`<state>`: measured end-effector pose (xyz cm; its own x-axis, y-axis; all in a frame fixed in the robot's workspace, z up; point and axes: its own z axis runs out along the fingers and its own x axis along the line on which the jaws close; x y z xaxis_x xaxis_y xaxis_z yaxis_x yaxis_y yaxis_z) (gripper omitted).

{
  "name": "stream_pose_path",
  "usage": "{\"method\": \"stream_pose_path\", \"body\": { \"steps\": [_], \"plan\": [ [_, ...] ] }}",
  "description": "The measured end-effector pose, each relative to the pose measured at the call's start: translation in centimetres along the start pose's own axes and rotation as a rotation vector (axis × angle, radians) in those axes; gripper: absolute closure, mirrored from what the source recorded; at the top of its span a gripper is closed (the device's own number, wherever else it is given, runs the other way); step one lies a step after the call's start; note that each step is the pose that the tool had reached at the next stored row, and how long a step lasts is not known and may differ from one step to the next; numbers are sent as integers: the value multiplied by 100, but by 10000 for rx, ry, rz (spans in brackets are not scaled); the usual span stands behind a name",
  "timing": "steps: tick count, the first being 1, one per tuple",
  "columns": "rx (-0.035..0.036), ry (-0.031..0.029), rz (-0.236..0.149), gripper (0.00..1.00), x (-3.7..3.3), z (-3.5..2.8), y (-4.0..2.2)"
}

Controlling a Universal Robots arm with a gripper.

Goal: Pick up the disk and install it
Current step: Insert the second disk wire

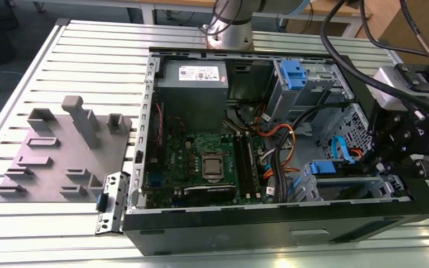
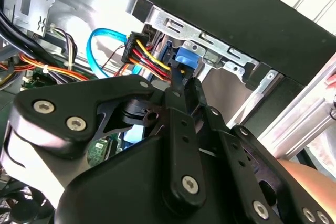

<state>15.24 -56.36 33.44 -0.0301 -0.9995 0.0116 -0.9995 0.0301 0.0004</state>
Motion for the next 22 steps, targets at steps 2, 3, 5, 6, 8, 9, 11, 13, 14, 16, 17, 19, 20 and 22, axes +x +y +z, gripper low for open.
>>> {"method": "stream_pose_path", "body": {
  "steps": [2, 3, 5, 6, 8, 9, 11, 13, 14, 16, 17, 19, 20, 22],
  "plan": [
    [-17, 18, 0, 76, -4, 0, -10],
    [-21, 23, 0, 76, -7, -1, -14],
    [-25, 24, 0, 76, -10, -1, -19],
    [-25, 24, 0, 76, -10, -1, -20],
    [-25, 24, -1, 76, -11, -1, -20],
    [-25, 24, -1, 76, -12, -1, -21],
    [-25, 24, -1, 76, -12, -1, -21],
    [-25, 24, -1, 76, -12, -1, -21],
    [-25, 24, -1, 76, -12, -1, -20],
    [-25, 26, -1, 78, -13, -2, -21],
    [-25, 26, -1, 84, -13, -2, -20],
    [-25, 25, -1, 84, -13, -1, -20],
    [-25, 24, -1, 84, -13, -1, -20],
    [-25, 23, -1, 84, -14, -1, -20]
  ]
}}
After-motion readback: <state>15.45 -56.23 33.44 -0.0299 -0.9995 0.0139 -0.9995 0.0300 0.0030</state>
